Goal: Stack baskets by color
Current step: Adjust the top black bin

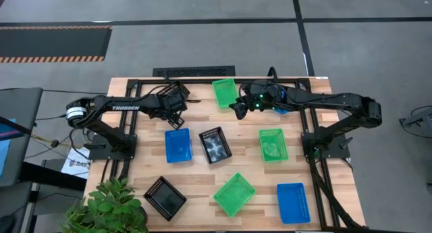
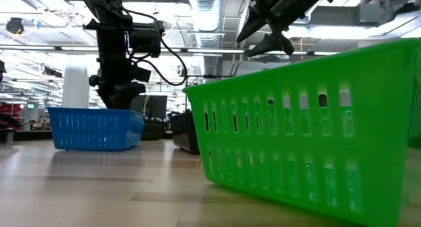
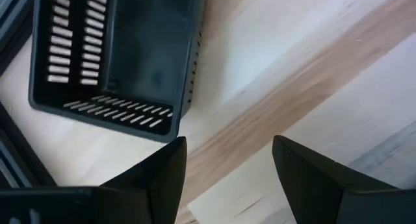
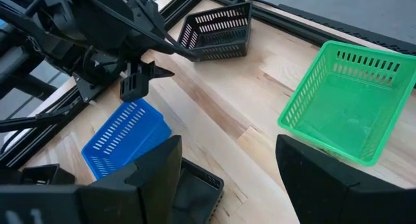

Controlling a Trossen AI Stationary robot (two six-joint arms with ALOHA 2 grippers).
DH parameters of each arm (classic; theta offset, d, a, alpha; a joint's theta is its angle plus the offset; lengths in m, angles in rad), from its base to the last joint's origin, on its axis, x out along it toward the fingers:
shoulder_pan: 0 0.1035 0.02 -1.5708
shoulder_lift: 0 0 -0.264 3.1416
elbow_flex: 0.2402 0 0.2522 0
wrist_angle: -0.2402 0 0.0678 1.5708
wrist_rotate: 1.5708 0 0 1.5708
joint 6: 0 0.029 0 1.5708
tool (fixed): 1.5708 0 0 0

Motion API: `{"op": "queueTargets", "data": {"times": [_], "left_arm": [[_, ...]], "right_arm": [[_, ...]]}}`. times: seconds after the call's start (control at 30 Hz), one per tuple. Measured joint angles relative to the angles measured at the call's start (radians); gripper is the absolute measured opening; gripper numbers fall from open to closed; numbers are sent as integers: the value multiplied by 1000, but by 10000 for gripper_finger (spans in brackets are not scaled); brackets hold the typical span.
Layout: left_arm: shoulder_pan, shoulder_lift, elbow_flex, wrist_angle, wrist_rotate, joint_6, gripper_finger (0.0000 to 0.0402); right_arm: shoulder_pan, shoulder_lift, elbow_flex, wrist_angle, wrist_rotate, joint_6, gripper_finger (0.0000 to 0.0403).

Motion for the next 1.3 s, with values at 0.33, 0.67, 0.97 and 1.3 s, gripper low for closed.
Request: {"op": "queueTargets", "data": {"times": [0.33, 0.67, 0.97, 1.3], "left_arm": [[91, 0, 10, 61, 137, 178, 217], [205, 0, 50, 82, 186, 236, 217], [202, 82, 45, 99, 236, 272, 217], [202, 184, 66, 105, 236, 272, 197]], "right_arm": [[0, 0, 0, 0, 0, 0, 273], [0, 0, 0, 0, -4, 0, 273], [0, 0, 0, 0, -4, 0, 273], [0, 0, 0, 0, -8, 1, 273]]}}
